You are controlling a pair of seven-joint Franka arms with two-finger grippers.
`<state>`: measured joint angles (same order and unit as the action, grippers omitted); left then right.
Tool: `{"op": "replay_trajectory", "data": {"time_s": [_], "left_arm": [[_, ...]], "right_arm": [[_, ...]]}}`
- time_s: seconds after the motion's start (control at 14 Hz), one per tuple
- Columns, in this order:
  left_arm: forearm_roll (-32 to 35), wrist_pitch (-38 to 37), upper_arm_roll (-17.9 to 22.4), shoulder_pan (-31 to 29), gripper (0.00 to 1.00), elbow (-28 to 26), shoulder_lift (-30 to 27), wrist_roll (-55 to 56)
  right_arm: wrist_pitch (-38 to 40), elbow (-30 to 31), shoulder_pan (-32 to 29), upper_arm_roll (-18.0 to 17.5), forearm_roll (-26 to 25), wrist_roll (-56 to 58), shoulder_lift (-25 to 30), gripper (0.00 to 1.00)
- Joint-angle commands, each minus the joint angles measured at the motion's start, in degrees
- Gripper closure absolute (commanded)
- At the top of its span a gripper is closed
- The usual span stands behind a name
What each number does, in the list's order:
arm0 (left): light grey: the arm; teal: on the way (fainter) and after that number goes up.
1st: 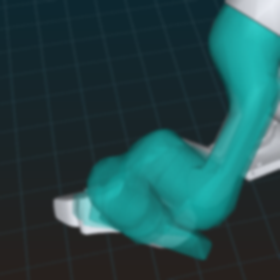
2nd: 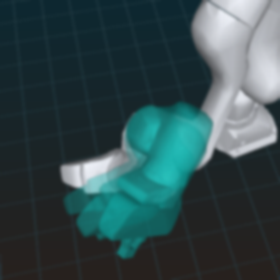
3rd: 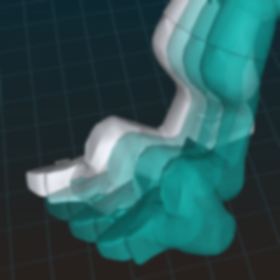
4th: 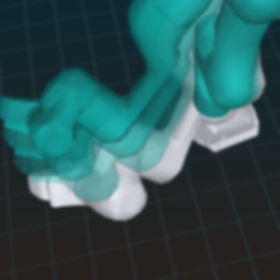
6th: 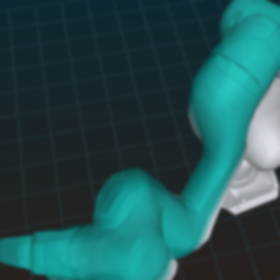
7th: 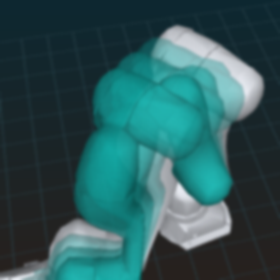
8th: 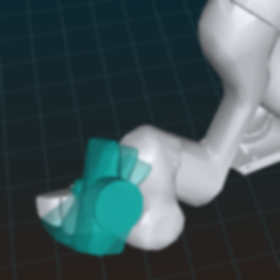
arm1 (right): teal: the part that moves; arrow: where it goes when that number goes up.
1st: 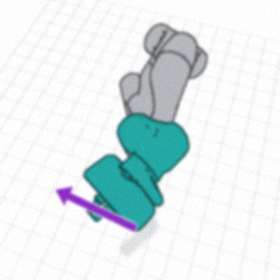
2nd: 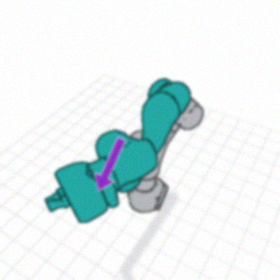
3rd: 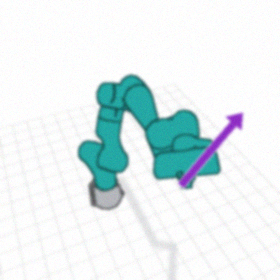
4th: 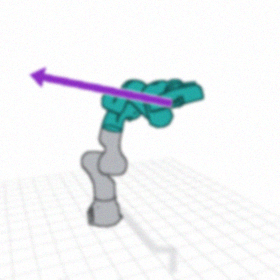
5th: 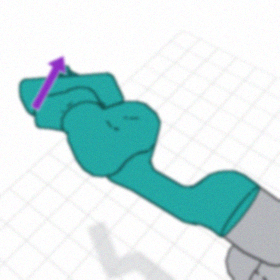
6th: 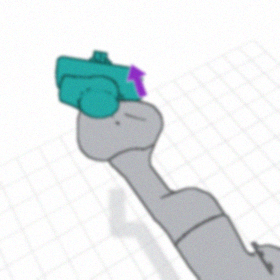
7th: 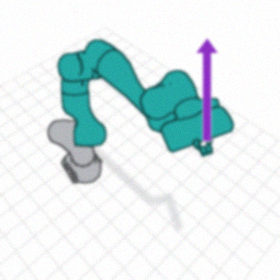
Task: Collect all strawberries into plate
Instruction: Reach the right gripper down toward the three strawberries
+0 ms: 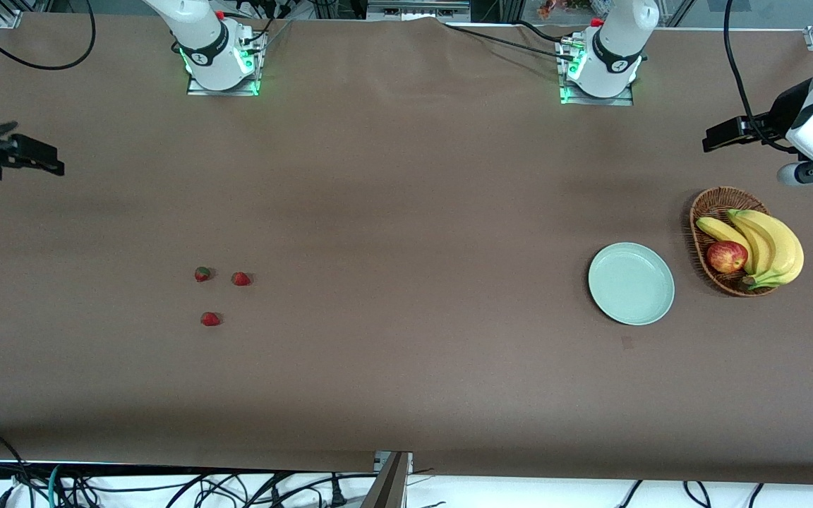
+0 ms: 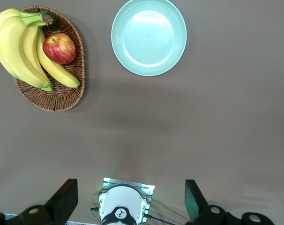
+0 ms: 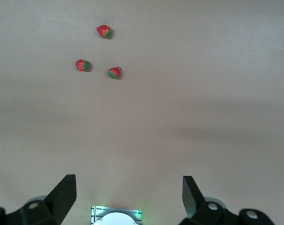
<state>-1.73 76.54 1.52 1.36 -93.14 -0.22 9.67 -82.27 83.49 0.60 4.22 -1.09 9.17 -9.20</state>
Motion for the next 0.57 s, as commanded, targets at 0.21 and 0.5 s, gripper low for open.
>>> {"op": "replay_trajectory", "data": {"time_s": [0.21, 0.5], "left_arm": [[1.6, -0.6, -0.4, 0.0, 0.00, 1.6, 0.8, 0.4], [1.6, -0.6, -0.4, 0.0, 0.00, 1.6, 0.8, 0.4]], "right_arm": [[-6.1, -0.6, -0.9, -0.4, 2.1, 0.6, -6.3, 0.00], [-14.8, -0.4, 0.0, -1.2, 2.9, 0.5, -15.3, 0.00]]}}
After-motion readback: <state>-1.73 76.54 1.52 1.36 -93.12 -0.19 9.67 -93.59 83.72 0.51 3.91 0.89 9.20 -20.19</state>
